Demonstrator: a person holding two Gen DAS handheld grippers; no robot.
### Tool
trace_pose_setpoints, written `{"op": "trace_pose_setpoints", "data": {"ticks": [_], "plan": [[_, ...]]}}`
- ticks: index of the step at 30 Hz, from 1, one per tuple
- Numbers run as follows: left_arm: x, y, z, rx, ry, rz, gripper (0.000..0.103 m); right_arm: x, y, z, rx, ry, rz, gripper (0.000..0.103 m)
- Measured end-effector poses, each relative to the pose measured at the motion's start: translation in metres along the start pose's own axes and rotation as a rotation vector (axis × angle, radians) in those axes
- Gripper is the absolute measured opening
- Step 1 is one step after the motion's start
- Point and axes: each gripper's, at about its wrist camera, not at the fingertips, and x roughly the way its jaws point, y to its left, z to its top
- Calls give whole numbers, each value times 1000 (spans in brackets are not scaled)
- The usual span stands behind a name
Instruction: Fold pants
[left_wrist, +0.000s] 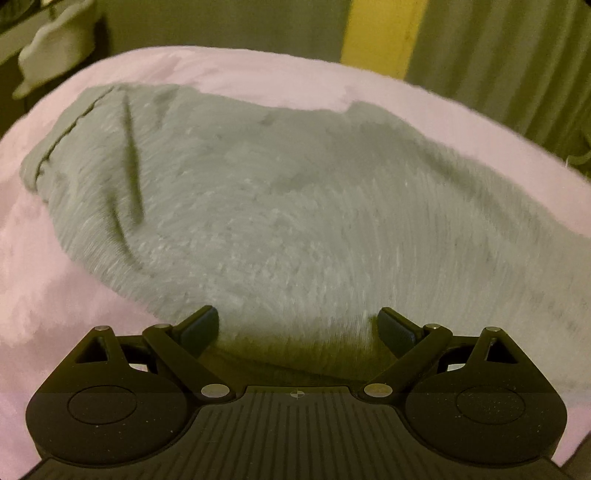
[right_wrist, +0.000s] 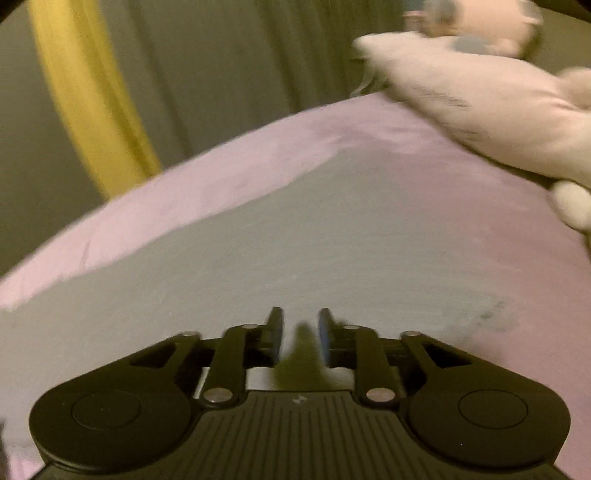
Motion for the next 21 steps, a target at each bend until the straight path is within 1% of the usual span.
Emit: {"op": "trace_pose_setpoints", "data": {"ticks": [2,4,6,8,9,10,11,13,17,21], "plan": [[3,-4,-1,28,15,17,97,15,13,1,-79,79,-3,27],[6,-4,-2,36,38,34,97,27,23,0,-133,150,-40,29],[8,-3,-2,38,49,44,97,30,28,2,-181,157,-60,36],[8,-2,-3,40,51,49,97,32,33,1,-243,170,-95,46],[8,-3,-3,42,53,53,97,33,36,-1,-268,172,-108,49],[8,-3,-3,44,57,59,97,32,37,-2,-286,172,-122,55],[9,-4,-4,45,61,63,97,31,35,-4,-290,172,-134,62],[9,-3,-4,45,66,70,97,31,31,-4,-290,176,-159,68],[12,-4,-4,52,76,85,97,29,24,-4,-273,168,-182,75],[12,-6,-3,59,78,92,97,21,24,-7,-279,163,-207,77]]}}
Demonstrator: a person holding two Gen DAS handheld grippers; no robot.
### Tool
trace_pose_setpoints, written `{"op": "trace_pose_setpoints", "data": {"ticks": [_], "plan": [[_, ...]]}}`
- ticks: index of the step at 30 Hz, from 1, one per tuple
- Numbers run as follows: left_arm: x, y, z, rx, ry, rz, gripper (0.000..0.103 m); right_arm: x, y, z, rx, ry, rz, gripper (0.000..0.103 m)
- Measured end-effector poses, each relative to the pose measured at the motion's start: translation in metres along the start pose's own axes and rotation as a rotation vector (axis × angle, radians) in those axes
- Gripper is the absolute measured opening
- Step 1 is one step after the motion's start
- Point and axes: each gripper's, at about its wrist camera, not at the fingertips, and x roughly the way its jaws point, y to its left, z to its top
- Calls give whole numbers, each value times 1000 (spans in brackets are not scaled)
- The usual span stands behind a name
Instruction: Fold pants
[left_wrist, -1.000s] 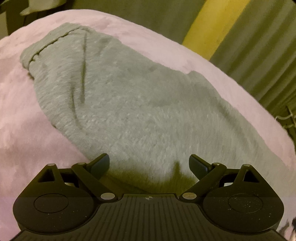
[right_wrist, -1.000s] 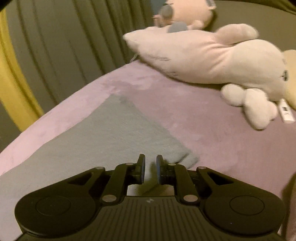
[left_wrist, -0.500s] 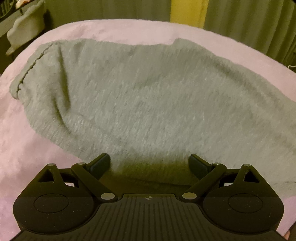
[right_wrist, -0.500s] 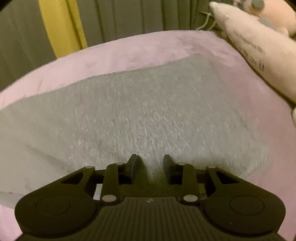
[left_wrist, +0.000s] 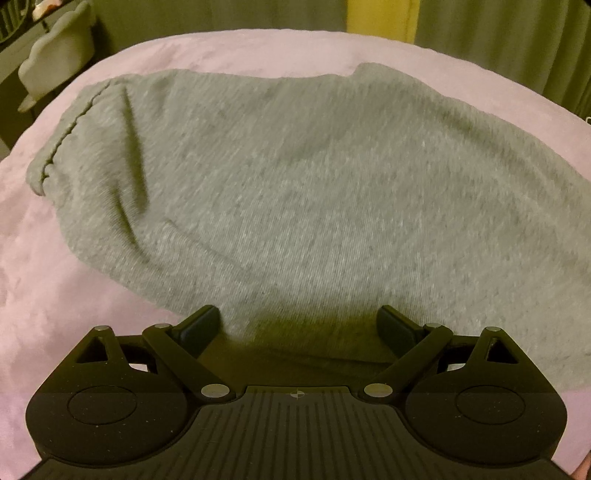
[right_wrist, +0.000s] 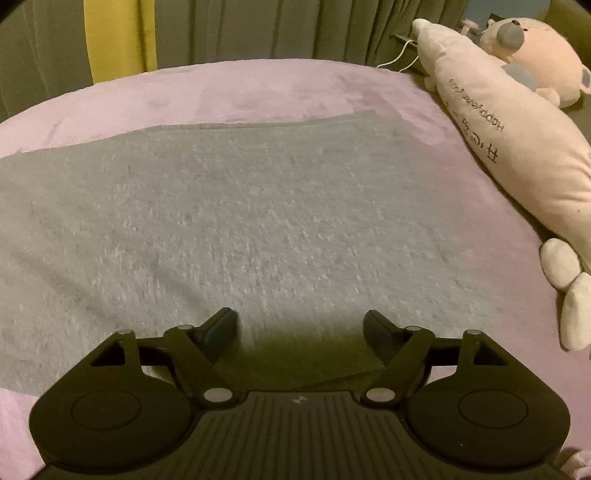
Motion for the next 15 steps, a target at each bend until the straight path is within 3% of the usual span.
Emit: {"op": "trace_pose_setpoints", "data": {"ticks": [6,10,15], "plan": [[1,-2,0,7,4,9,97,-8,3,3,47,-38,72,77],[2,-3,0,11,7,14,98,-1,19,8,-15,-31,74,79],[3,0,1,3,14,18,100,15,27,14,-83,27,85,90]]}}
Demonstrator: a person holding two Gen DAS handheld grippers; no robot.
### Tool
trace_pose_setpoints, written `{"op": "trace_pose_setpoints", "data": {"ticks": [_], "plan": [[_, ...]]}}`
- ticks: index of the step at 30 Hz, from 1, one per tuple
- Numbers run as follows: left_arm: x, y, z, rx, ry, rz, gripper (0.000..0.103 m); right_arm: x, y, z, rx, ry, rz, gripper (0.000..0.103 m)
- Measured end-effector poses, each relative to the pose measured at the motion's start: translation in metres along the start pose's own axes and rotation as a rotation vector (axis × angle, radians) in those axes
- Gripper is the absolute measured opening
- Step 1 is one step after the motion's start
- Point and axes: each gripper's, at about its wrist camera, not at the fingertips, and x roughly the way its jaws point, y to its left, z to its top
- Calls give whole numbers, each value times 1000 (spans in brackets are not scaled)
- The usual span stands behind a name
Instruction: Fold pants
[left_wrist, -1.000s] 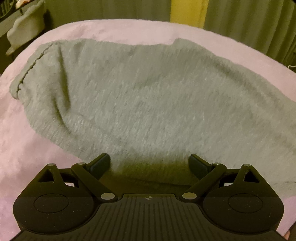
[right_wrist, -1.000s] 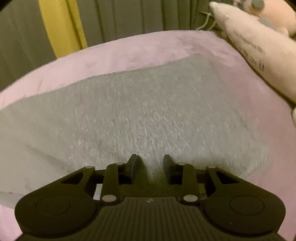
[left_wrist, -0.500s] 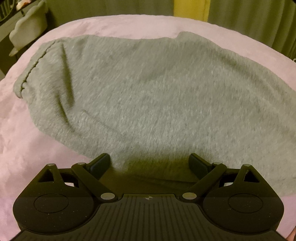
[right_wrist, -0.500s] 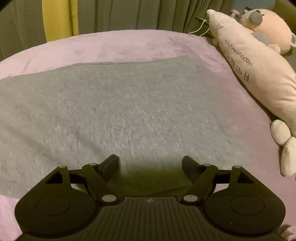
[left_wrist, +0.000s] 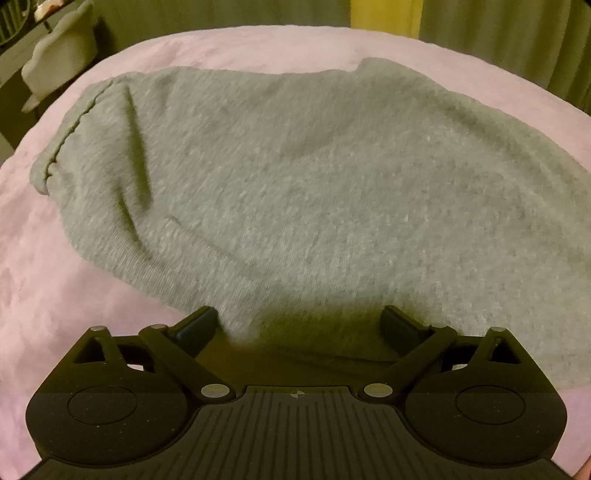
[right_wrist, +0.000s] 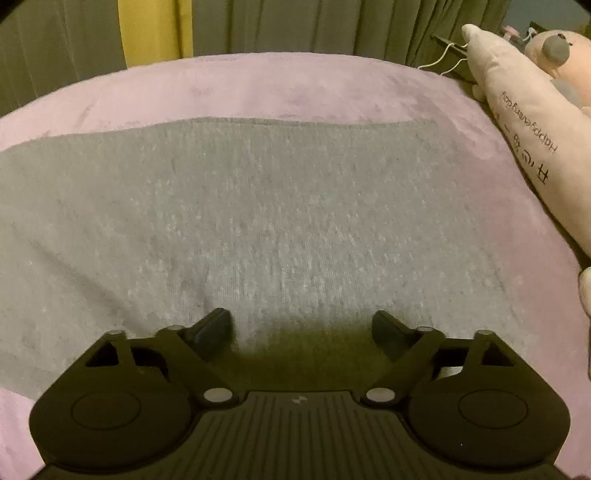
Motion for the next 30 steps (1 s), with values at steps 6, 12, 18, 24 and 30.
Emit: {"op": "trace_pose_setpoints", "data": {"ticks": [6,12,18,24,30], "plan": [[-2,6,0,-28,-15,-21,99,-9,-6,-4,-22,68,29,96],[-4,9,0,-48,-22,-31,99,-23,11,8,4,-26,83,96],[-6,12,2,-77,-33,-44,99,-6,62,20,-96,-13,103,98],[-6,15,3,-98,-40,-63,99,-9,101,9,-284,55,68,98],[-7,14,3,-96,-45,-66,99,-25,67,-7,-150,67,203,99]]}}
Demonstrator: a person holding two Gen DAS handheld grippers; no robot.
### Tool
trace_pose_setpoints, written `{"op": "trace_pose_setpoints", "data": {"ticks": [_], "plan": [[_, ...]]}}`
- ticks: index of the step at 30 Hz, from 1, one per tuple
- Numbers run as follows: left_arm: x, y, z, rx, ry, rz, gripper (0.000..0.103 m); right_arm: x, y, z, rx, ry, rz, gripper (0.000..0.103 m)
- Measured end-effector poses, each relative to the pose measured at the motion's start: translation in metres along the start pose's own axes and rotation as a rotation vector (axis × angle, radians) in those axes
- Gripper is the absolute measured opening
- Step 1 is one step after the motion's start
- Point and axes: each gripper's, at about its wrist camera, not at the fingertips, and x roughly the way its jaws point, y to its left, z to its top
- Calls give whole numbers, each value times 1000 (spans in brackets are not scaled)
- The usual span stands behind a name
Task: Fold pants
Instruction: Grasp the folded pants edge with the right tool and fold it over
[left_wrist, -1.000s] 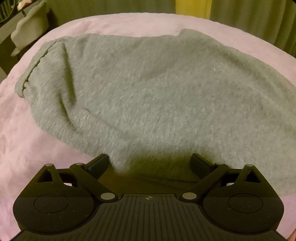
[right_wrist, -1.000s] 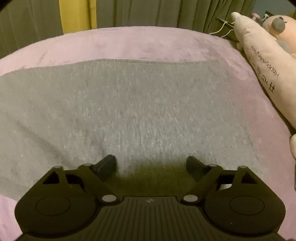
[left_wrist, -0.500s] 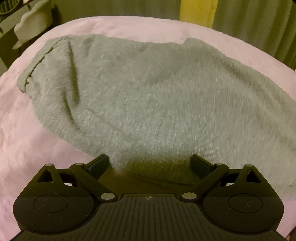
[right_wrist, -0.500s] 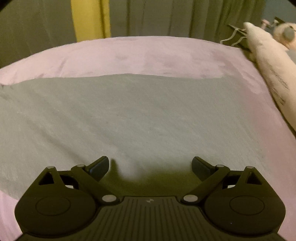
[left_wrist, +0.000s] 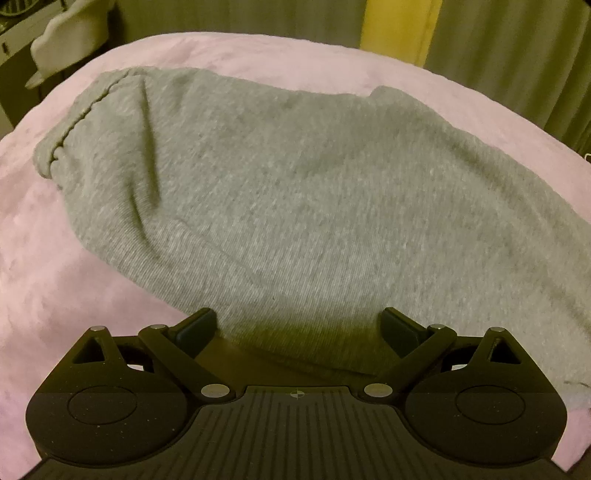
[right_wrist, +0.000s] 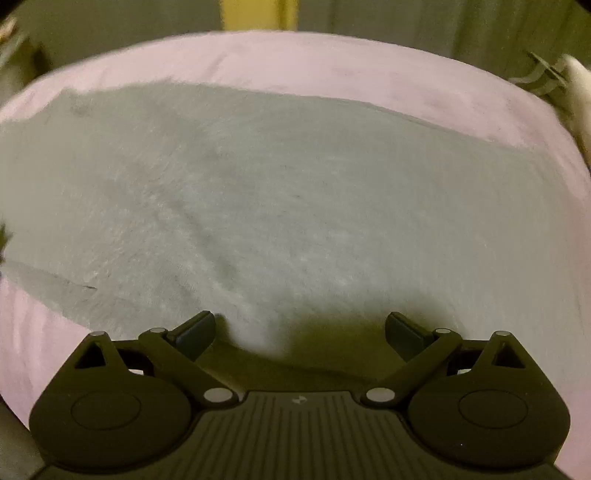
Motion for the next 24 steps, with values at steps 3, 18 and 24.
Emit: {"op": "trace_pose_setpoints", "data": {"ticks": [3,18,24], "plan": [[0,0,-1,8,1,5,99,-20,-32,-17,173,-92,-7,101],[3,-2,-2,26,22,34,99,-40,-192,-122,937,-381,0,103],[4,-1,-1,29,24,35,99,-25,-211,-139,1114,-432,94,102]]}}
